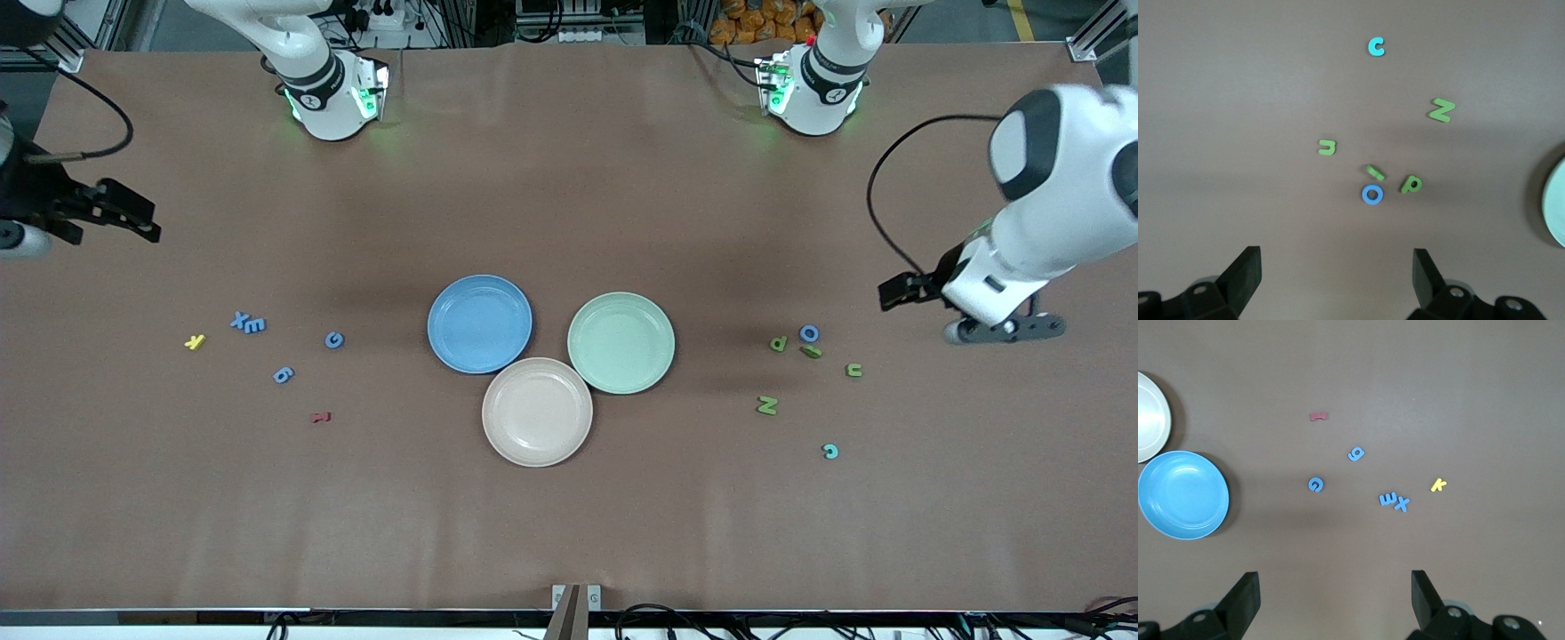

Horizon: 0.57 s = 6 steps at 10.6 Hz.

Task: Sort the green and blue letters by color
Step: 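Move both grippers out from rest toward the scattered letters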

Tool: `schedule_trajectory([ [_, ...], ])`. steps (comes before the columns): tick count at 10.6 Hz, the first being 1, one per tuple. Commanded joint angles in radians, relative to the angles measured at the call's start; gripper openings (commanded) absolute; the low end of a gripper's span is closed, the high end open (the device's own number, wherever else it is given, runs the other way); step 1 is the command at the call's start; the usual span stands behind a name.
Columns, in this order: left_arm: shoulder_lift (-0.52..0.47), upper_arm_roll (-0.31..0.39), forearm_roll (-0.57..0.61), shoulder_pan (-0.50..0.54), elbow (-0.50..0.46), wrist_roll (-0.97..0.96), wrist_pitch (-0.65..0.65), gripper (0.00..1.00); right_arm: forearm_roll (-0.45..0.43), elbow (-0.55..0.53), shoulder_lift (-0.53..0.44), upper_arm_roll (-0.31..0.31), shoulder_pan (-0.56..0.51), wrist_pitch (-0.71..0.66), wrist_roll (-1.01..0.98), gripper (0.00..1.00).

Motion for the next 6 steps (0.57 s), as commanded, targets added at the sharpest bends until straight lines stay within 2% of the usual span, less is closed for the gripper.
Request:
schedule_trajectory([
  [1, 0.109, -0.002, -0.002, -0.004, -0.006, 0.007, 0.080, 1.00, 0.017, -0.216, -0.052, 0.002, 0.002, 0.194, 0.015, 1.00],
  [2, 0.136, -0.003, 0.003, -0.005, -0.016, 0.040, 0.117, 1.00, 0.019, -0.274, -0.055, 0.004, 0.005, 0.254, 0.025, 1.00],
  [4, 0.193, -0.006, 0.003, -0.012, -0.034, 0.224, 0.210, 1.00, 0.020, -0.401, -0.052, 0.007, 0.007, 0.403, 0.028, 1.00],
  [6, 0.215, -0.006, 0.001, -0.004, -0.066, 0.437, 0.296, 1.00, 0.097, -0.509, -0.035, 0.007, 0.010, 0.517, 0.044, 1.00],
])
